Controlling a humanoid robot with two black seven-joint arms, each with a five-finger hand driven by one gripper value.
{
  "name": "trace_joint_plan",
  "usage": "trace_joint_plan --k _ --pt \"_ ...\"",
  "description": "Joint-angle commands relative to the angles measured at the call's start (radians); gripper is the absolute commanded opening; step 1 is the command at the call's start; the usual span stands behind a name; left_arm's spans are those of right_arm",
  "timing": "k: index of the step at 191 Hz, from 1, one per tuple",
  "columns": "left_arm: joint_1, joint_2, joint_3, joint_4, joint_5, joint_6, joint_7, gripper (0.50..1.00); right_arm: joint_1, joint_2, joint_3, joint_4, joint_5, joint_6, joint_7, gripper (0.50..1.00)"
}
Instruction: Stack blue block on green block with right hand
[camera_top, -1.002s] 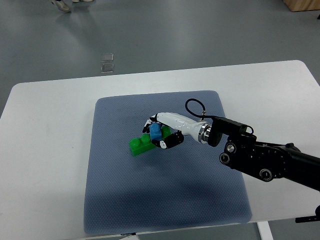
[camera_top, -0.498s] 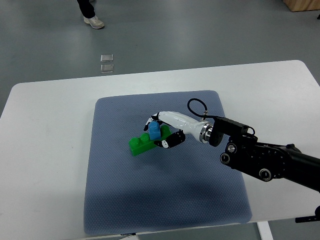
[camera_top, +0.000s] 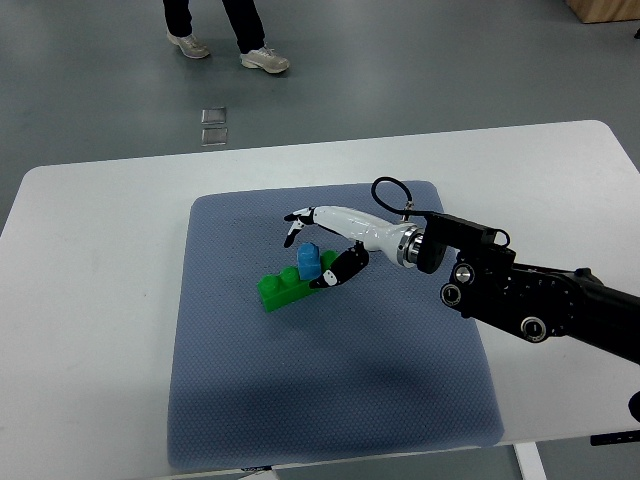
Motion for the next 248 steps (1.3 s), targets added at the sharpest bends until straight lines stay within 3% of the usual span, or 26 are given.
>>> trace_joint_plan --k 1,48,62,128,131,183,214,248 --pt "0.000 0.000 0.000 0.002 0.000 0.000 0.000 1.000 0.017 -0.003 0.051 0.010 0.091 0.059 -0.024 0.924" --pt "0.000 0.000 0.000 0.002 0.000 0.000 0.000 1.000 0.054 -0.059 0.185 0.013 0.317 0.154 -0.076 0.924" --pt "0.000 0.000 0.000 0.000 0.000 0.000 0.000 1.000 0.051 -0.095 0.269 0.001 0.487 0.187 -0.101 0.924" --pt "0.000 0.000 0.000 0.000 0.001 0.000 0.000 1.000 0.011 -0.118 0.315 -0.137 0.955 0.182 -0.098 0.924" --pt "0.000 0.000 0.000 0.000 0.000 0.000 0.000 1.000 0.003 -0.109 0.332 -0.188 1.062 0.185 -0.094 0.924" --pt "0.000 0.000 0.000 0.000 0.001 0.000 0.000 1.000 -0.052 -0.005 0.462 -0.344 1.429 0.194 -0.078 0.924" --pt "0.000 0.000 0.000 0.000 0.001 0.000 0.000 1.000 -0.060 0.108 0.540 -0.476 1.470 0.193 -0.033 0.924" --pt "0.000 0.000 0.000 0.000 0.001 0.000 0.000 1.000 -0.061 0.124 0.540 -0.495 1.472 0.193 -0.012 0.924"
